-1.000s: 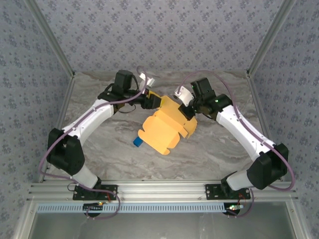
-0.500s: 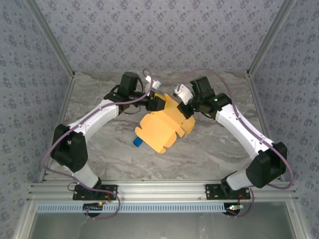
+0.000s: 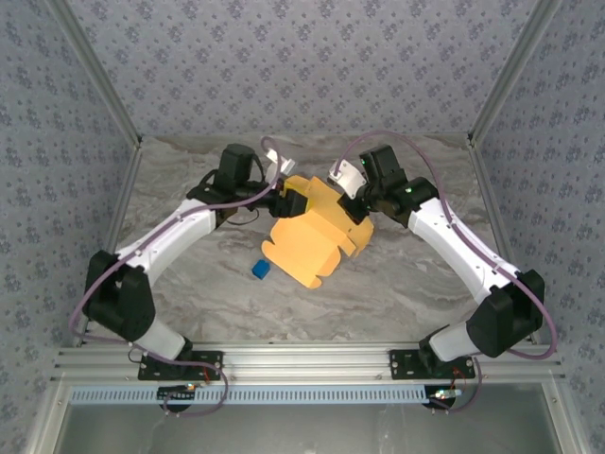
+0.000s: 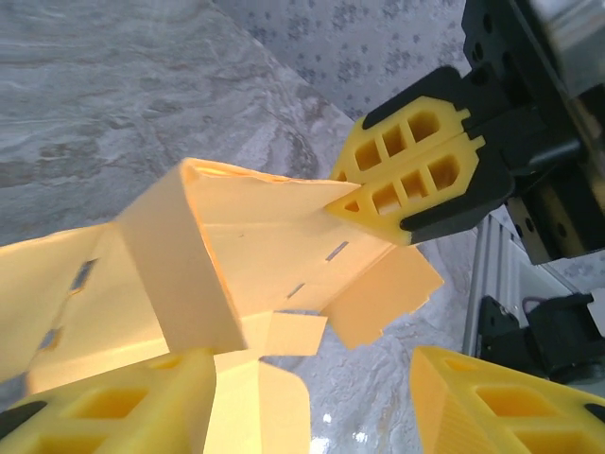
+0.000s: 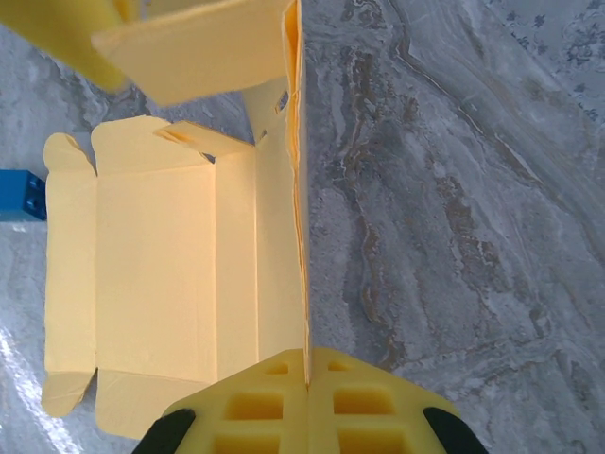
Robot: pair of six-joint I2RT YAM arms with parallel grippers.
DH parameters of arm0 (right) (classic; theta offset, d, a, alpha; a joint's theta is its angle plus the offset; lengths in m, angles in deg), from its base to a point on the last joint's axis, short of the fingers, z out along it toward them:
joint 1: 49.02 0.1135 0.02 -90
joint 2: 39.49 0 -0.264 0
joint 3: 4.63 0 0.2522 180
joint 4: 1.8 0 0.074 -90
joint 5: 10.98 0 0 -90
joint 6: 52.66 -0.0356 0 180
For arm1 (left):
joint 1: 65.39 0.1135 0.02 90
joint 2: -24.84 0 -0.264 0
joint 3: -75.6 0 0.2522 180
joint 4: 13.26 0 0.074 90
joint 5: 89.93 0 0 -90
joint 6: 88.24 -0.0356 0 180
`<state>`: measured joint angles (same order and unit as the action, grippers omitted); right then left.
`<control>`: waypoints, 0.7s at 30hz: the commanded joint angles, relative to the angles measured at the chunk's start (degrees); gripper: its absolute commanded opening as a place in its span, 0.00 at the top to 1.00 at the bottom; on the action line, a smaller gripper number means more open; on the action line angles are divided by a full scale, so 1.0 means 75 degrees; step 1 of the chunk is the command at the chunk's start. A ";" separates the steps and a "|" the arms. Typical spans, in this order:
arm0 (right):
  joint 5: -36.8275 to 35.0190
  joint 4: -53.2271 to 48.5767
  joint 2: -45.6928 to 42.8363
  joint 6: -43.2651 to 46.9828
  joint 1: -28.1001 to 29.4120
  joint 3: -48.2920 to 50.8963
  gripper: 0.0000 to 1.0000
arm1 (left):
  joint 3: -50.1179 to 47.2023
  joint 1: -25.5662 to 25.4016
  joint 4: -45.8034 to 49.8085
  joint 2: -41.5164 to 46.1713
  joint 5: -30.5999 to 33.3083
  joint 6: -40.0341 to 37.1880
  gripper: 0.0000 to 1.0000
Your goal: Fold the paper box
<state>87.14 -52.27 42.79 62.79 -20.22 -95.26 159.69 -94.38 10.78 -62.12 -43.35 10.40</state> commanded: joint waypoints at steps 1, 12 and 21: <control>-0.0324 -0.0130 -0.0143 0.0811 0.0085 0.0042 1.00 | -0.0371 0.0262 -0.0036 0.0736 0.0678 0.0358 0.43; -0.2885 0.1058 0.0664 0.1964 0.0679 0.0534 1.00 | -0.1719 0.0896 -0.0356 0.1519 0.2595 0.1293 0.42; -0.4250 0.3302 0.0757 0.2709 0.1182 0.1834 1.00 | -0.2317 0.1157 -0.0792 0.1470 0.2945 0.1670 0.42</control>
<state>60.80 -35.70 48.91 79.77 -12.33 -84.81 143.06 -86.32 7.68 -51.65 -22.89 21.29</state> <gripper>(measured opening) 0.051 0.581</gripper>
